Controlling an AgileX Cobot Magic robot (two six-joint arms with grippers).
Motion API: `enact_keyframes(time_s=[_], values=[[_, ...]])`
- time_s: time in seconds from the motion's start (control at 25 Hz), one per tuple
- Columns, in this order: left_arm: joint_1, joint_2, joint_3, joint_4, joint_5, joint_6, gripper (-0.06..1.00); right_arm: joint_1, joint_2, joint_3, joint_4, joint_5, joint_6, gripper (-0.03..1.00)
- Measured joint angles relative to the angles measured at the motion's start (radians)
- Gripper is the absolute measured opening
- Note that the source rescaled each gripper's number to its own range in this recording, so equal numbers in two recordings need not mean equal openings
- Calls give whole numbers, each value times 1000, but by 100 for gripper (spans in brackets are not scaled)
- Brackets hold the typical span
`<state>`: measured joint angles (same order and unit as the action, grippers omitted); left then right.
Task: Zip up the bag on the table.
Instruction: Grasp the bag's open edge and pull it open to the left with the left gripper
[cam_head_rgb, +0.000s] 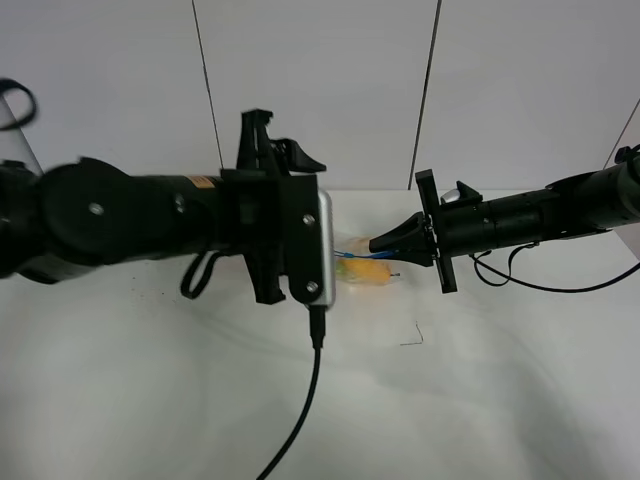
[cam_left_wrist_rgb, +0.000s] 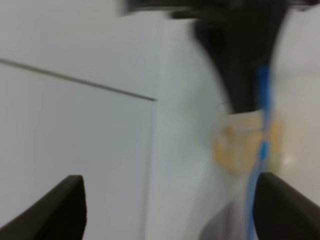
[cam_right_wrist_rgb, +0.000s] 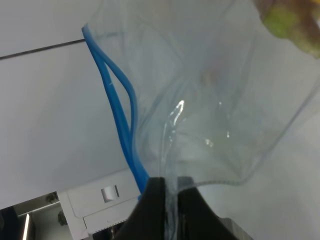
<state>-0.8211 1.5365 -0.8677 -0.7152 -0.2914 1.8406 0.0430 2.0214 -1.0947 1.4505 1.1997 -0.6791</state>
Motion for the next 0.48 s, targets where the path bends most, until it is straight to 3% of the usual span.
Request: enact_keyframes(time_s=[0.2, 0.48], values=[[-36, 135, 0, 90, -163, -59, 96, 0, 0, 0, 0, 0, 0, 0], [-36, 239, 0, 426, -254, -356, 94, 0, 0, 0, 0, -1, 0, 0]])
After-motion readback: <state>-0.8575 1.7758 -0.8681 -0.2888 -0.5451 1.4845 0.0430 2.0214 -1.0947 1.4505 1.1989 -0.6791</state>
